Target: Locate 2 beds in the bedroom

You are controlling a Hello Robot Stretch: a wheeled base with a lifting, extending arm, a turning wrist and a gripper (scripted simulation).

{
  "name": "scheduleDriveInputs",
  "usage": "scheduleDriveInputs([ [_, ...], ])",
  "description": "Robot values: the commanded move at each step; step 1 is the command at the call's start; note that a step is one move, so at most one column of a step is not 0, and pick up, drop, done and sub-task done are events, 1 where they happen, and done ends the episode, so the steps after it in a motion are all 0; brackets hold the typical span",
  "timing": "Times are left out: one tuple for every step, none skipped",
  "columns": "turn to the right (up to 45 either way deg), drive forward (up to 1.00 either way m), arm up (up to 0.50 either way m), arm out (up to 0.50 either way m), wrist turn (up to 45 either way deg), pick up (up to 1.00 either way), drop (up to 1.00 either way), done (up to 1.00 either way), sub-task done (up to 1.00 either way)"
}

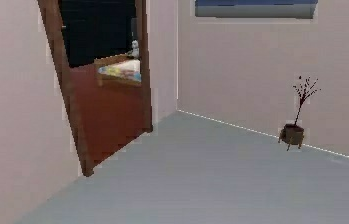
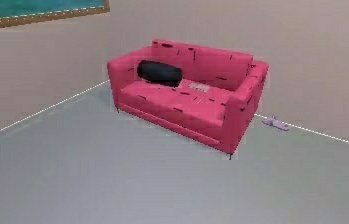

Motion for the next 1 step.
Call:
scheduleDriveInputs([
  [-3.0, 0.00, 0.00, 0.00, 0.0, 0.00, 0.00, 0.00, 0.00],
])
